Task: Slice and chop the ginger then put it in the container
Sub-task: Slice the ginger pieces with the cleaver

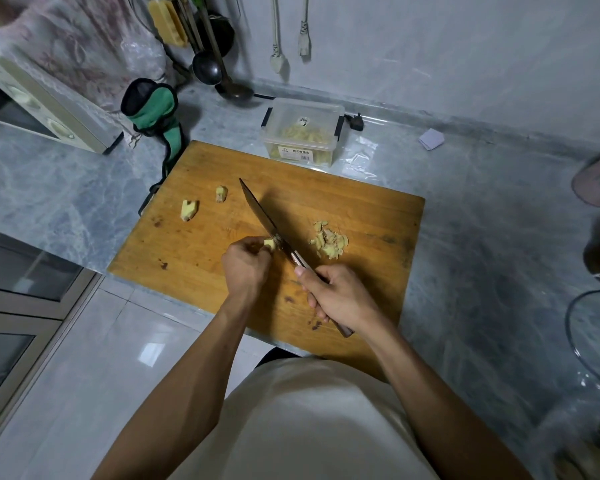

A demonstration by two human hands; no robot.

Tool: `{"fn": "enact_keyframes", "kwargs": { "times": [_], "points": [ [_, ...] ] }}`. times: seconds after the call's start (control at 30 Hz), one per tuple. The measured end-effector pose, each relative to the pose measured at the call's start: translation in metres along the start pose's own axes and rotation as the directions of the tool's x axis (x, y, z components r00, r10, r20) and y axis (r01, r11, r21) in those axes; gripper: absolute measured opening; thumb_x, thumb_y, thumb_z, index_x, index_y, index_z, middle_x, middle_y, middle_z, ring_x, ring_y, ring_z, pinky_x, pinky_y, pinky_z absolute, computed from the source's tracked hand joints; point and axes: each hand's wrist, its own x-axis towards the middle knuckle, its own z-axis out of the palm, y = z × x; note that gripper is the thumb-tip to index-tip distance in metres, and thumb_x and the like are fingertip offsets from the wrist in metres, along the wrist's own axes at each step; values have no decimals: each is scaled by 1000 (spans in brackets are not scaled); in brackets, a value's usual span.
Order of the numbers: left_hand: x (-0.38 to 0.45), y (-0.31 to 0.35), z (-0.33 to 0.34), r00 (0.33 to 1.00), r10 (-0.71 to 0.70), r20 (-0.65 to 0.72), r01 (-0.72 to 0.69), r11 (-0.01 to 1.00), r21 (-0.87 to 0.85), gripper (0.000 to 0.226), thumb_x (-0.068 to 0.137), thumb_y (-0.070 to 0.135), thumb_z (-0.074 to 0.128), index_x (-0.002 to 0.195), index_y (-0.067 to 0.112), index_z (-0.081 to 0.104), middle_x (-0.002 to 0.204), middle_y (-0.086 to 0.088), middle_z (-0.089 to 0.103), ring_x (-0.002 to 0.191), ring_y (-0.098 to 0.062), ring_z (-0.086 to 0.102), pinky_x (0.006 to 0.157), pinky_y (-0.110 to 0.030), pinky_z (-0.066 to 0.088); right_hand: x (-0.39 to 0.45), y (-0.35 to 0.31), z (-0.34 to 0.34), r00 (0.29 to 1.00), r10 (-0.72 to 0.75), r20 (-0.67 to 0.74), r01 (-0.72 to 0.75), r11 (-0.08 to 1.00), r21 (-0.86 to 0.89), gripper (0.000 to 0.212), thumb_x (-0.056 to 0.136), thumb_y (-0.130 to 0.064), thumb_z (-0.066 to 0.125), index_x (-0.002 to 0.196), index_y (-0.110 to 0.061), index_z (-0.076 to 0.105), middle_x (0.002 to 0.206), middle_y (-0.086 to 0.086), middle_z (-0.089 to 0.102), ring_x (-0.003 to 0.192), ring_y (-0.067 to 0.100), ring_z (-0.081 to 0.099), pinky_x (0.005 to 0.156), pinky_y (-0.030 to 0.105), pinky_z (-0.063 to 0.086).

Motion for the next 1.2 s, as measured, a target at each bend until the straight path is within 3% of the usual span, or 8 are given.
{"fn": "enact_keyframes", "kwargs": {
  "times": [0.13, 0.27, 0.4, 0.63, 0.83, 0.93, 1.07, 1.2],
  "points": [
    [2, 2, -1, 999, 11, 49, -12, 999, 31, 14, 87, 6, 71, 98, 14, 74, 82, 5, 70, 63, 3, 59, 52, -2, 39, 1, -1, 2, 1000, 6, -5, -6, 1000, -8, 47, 100, -49, 54, 89, -5, 64, 63, -2, 60, 47, 8, 52, 47, 26, 45],
    [9, 5, -2, 996, -83, 28, 84, 995, -47, 12, 82, 10, 77, 86, 20, 72, 84, -2, 74, 65, -10, 65, 55, -19, 51, 2, -3, 2, 1000, 27, -10, -26, 999, 44, 46, 101, -48, 53, 90, -4, 64, 60, -3, 59, 47, 10, 51, 45, 26, 43],
    [7, -1, 1, 994, -106, 21, 108, 982, -154, 16, 83, 12, 75, 97, 19, 78, 84, -1, 76, 74, -18, 71, 70, -33, 61, 0, -6, 0, 1000, 22, -14, -21, 999, 30, 45, 102, -49, 50, 88, -9, 63, 62, -2, 58, 48, 9, 49, 45, 25, 41],
    [-2, -3, 4, 998, -11, -56, 4, 993, -122, 14, 86, 9, 72, 99, 8, 77, 77, 4, 68, 58, 2, 53, 50, -4, 39, -7, -8, -3, 1000, 0, -20, -1, 999, -42, 53, 102, -53, 45, 88, -4, 62, 60, -1, 56, 44, 8, 48, 44, 23, 40],
    [2, -3, 4, 999, -3, -54, -3, 995, -96, 16, 85, 8, 72, 100, 7, 77, 88, -1, 73, 55, 9, 55, 52, -3, 40, -8, -8, -1, 1000, -15, -9, 14, 989, -146, 57, 103, -54, 44, 86, -3, 62, 58, -3, 57, 42, 4, 47, 48, 26, 40],
    [1, -6, 5, 999, 32, -33, -35, 995, -96, 20, 85, 2, 66, 101, 6, 77, 81, 1, 73, 51, 7, 56, 50, -6, 43, -8, -10, -2, 1000, -12, 5, 13, 983, -186, 59, 102, -55, 44, 87, -1, 61, 58, -4, 56, 42, 3, 46, 49, 29, 39],
    [1, -9, 8, 998, 46, -32, -48, 996, -73, 22, 86, 4, 65, 103, 9, 77, 78, 4, 73, 47, -3, 51, 43, -15, 42, -9, -12, 0, 997, -74, -11, 68, 954, -291, 57, 102, -57, 43, 76, -8, 56, 68, 16, 62, 53, 20, 52, 55, 47, 49],
    [1, -9, 6, 998, 58, -24, -60, 996, -59, 22, 85, 5, 64, 101, 9, 78, 87, 1, 75, 61, -1, 62, 55, -10, 47, -9, -14, -1, 993, -113, -31, 95, 932, -350, 54, 102, -57, 42, 70, -15, 53, 74, 18, 66, 66, 33, 63, 59, 51, 52]
  ]
}}
